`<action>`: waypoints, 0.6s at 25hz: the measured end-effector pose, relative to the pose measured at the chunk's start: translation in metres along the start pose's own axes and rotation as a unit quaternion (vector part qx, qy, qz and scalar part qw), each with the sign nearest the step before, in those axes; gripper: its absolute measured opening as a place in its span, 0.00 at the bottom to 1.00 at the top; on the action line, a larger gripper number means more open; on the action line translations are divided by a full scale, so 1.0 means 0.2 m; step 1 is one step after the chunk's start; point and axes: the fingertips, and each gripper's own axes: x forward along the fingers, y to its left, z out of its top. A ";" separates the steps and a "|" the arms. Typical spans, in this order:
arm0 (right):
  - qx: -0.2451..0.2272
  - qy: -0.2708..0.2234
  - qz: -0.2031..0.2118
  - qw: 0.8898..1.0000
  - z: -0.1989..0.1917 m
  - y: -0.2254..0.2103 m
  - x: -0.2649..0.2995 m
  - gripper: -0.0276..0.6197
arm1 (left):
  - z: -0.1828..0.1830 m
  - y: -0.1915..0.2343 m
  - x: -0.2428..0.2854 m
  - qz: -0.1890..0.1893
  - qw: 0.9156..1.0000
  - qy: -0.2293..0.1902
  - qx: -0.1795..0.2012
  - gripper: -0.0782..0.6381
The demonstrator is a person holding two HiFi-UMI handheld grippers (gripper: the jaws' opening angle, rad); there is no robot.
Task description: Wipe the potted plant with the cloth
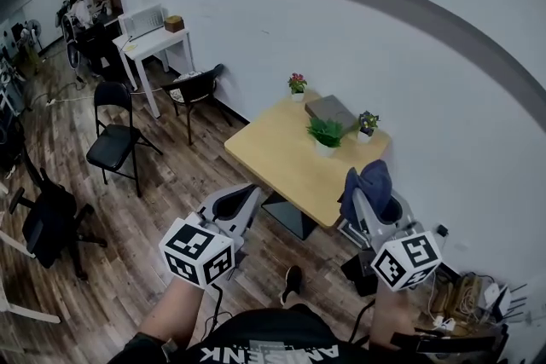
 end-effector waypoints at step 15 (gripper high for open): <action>0.015 0.008 0.005 1.000 0.00 -0.60 0.45 0.23 | 0.04 0.31 0.75 0.024 0.999 0.039 0.010 0.11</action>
